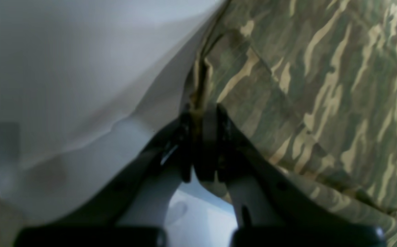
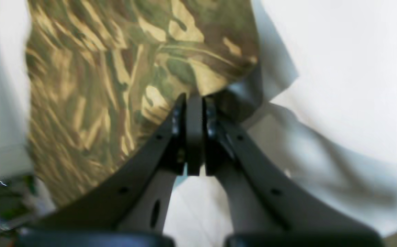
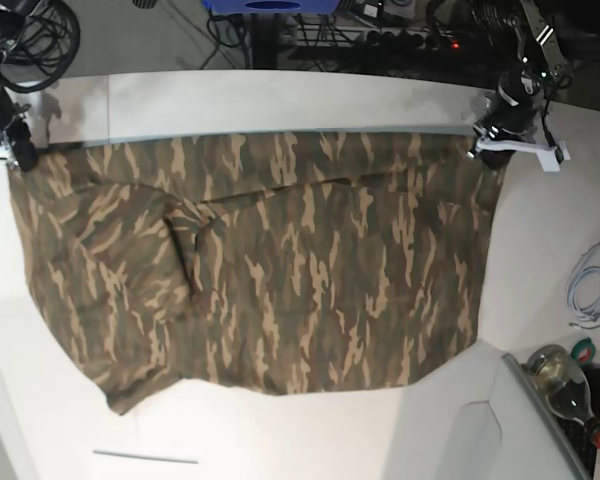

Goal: Layout the t-shirt on the table in an organized manner, then fold the t-shirt properly
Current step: 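Lower the shirt flat and open both grippers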

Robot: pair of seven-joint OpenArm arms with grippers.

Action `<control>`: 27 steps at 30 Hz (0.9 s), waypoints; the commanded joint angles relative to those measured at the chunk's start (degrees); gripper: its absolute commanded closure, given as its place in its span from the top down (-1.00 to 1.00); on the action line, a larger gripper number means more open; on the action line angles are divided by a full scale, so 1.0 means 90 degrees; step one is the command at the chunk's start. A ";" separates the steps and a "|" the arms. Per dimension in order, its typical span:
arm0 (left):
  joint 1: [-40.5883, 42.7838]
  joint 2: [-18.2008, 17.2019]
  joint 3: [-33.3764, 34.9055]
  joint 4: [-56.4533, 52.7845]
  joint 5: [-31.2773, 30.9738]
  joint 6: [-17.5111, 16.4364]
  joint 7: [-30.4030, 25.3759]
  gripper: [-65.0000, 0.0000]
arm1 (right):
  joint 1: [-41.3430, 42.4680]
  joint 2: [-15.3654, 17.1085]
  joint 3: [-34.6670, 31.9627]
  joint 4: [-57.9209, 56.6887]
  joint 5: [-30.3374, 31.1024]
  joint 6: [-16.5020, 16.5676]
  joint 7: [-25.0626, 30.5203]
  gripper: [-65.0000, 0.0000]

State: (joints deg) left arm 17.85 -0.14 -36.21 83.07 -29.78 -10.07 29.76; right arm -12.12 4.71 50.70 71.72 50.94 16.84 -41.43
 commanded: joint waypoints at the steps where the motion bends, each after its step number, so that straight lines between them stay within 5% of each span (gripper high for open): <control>1: 0.0034 -0.0077 -0.0026 0.0123 -0.0037 -0.0020 -0.0156 -1.00 | -0.0045 0.0087 0.0155 0.0114 0.0089 0.0019 0.0144 -0.99; 27: 0.0288 -0.0077 -0.0026 0.0074 -0.0027 -0.0020 -0.0156 -1.00 | -0.0602 0.0038 0.0184 0.0485 0.0079 0.0009 -0.0022 -0.99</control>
State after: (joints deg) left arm 20.32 -0.21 -36.18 83.00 -29.87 -10.07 29.76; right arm -17.23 4.08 52.14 74.91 50.83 16.84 -42.85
